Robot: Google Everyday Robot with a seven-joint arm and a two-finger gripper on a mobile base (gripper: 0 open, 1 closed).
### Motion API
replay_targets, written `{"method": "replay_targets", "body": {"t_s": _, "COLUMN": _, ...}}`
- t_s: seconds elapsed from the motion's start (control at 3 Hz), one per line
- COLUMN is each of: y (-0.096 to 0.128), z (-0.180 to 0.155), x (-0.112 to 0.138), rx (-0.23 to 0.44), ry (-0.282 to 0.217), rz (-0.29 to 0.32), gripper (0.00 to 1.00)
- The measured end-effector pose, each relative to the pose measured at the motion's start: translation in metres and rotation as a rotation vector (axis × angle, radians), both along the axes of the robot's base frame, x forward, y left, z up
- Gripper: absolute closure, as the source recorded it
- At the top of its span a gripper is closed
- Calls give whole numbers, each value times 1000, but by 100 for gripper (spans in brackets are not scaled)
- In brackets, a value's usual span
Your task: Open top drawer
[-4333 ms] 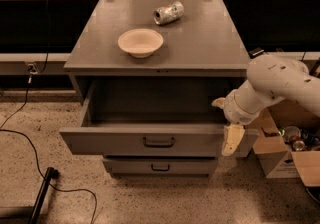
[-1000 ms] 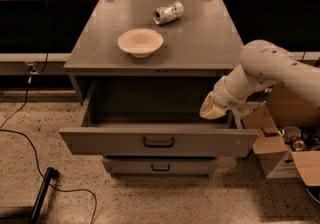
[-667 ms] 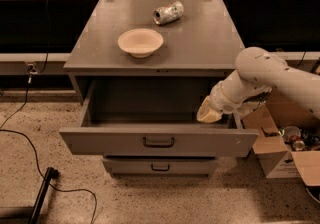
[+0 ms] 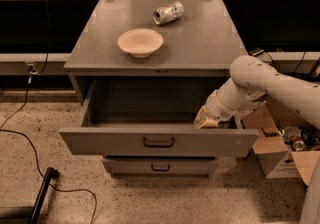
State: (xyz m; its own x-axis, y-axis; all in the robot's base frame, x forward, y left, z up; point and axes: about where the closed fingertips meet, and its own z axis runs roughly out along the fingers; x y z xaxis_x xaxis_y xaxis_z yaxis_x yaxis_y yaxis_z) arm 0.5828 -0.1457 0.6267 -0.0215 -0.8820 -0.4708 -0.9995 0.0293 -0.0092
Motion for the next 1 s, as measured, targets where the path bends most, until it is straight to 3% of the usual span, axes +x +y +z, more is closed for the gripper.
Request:
{"method": "replay_targets", "body": {"t_s": 0.33, "y": -3, "z": -9, "x": -22, "rx": 19, "ry": 90, "rz": 64, "gripper": 100}}
{"method": "replay_targets", "body": {"t_s": 1.0, "y": -7, "z": 12, "x": -67, "rx": 36, "ry": 169, "rz": 144, "gripper": 100}}
